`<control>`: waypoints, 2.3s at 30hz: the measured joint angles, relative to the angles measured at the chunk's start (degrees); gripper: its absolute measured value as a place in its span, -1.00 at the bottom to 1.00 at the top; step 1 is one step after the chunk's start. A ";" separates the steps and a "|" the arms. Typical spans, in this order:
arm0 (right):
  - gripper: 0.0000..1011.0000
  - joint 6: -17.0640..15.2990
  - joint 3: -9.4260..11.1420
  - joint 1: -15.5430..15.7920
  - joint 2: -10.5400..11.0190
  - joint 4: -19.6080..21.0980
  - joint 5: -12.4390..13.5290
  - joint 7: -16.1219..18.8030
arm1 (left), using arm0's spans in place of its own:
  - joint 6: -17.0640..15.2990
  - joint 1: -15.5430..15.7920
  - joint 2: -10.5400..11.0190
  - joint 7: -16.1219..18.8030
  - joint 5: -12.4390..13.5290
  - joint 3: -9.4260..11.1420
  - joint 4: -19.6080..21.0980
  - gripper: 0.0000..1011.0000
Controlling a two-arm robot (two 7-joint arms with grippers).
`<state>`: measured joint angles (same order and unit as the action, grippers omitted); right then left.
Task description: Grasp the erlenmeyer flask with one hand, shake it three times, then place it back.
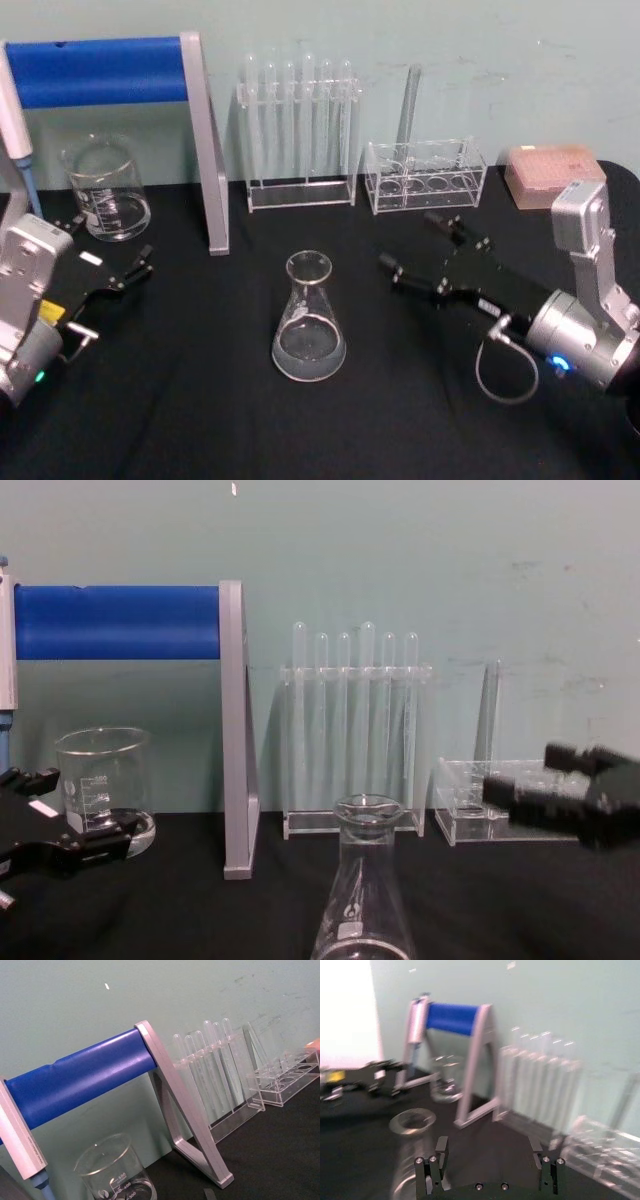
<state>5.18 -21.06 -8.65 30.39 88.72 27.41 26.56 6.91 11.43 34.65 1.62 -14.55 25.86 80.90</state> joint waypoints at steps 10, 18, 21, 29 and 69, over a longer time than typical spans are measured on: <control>0.98 1.65 1.95 -2.15 -6.28 -2.30 -6.56 -10.61 | 0.00 0.00 0.00 0.00 0.00 0.00 0.00 0.98; 0.98 2.08 2.06 -4.00 -11.11 -6.56 -15.52 -21.19 | 0.00 0.00 0.00 0.00 0.00 0.00 0.00 0.98; 0.98 2.47 1.94 -4.79 -12.37 -8.82 -17.99 -23.53 | 0.00 0.00 0.00 0.00 0.00 0.00 0.00 0.98; 0.98 4.18 1.86 -6.33 -14.48 -14.33 -22.16 -25.98 | 0.00 0.00 0.00 0.00 0.00 0.00 0.00 0.98; 0.98 3.21 2.85 -6.54 -15.80 -17.51 -25.46 -24.81 | 0.00 0.00 0.00 0.00 0.00 0.00 0.00 0.98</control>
<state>8.39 -18.21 -15.20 14.58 71.21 1.95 1.75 6.91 11.43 34.65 1.62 -14.55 25.86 80.90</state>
